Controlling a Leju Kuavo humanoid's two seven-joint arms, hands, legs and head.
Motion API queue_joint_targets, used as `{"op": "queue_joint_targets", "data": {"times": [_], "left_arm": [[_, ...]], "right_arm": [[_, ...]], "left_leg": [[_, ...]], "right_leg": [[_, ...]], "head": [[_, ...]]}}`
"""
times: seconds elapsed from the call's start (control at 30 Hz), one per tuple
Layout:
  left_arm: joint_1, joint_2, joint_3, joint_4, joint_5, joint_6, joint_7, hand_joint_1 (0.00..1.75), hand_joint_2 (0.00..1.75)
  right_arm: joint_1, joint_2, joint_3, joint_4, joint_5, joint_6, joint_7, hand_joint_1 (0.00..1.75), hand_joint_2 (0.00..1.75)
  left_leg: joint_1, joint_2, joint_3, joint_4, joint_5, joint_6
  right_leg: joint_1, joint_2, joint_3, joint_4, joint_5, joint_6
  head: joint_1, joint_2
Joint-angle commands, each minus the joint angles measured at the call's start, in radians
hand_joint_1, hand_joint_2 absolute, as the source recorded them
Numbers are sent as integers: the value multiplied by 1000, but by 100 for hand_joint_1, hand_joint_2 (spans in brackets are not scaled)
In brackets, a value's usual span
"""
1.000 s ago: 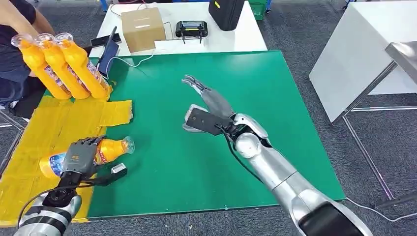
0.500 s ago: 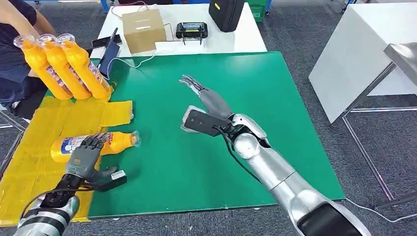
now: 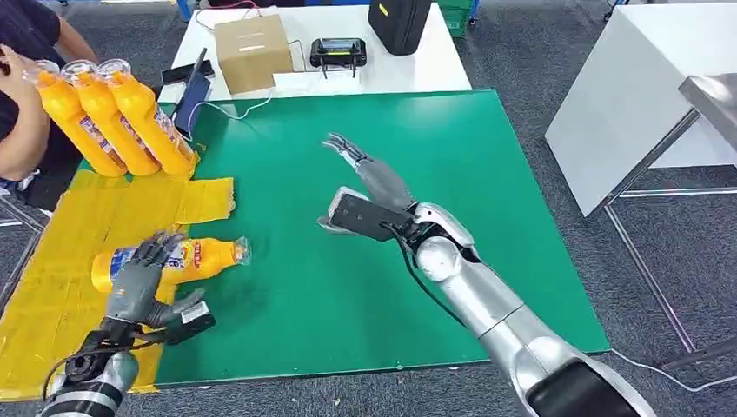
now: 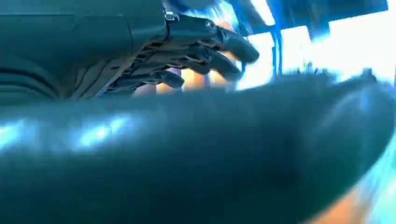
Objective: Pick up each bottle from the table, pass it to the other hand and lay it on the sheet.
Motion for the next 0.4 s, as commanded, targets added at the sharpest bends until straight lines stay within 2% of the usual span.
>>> {"op": "queue_joint_targets", "data": {"times": [0.03, 0.07, 0.1, 0.17, 0.27, 0.33, 0.4], "left_arm": [[15, -246, 232, -437, 694, -489, -147, 0, 0], [29, -263, 225, -467, 705, -511, -146, 0, 0], [45, -274, 197, -498, 788, -629, -153, 0, 0], [58, -308, 163, -529, 779, -631, -151, 0, 0], [70, -310, 116, -544, 790, -667, -160, 0, 0], [102, -345, 67, -586, 761, -647, -173, 0, 0], [134, -387, 27, -599, 772, -631, -170, 0, 0]], "right_arm": [[203, 66, -145, -140, -31, -175, -123, 0, 0], [248, 67, -148, -170, -18, -187, -141, 0, 0], [300, 81, -162, -195, -8, -215, -175, 0, 0], [340, 94, -162, -206, 9, -244, -205, 0, 0], [351, 109, -176, -214, 27, -279, -228, 0, 0], [380, 127, -197, -247, 29, -324, -248, 0, 0], [418, 151, -220, -299, -8, -366, -311, 0, 0]], "left_leg": [[2, -8, 1, 2, -2, 0], [2, -7, 1, 1, -2, 0], [2, -6, 1, 0, -1, 0], [2, -9, 4, -1, -3, -1], [1, -6, 2, 1, -4, 0], [1, -5, 1, 1, -4, 0], [0, -4, -2, 0, -3, 0]], "right_leg": [[1, 2, 4, 0, -3, -1], [1, 1, 4, -1, -2, -1], [1, 0, 3, -2, -1, -1], [1, -1, 7, -3, -4, -1], [0, 3, 4, -1, -3, -1], [0, 5, 3, 0, -3, -1], [0, 2, -1, -1, -2, 0]], "head": [[0, 0], [0, 0], [0, 0], [0, 0], [0, 0], [0, 0], [0, 0]]}}
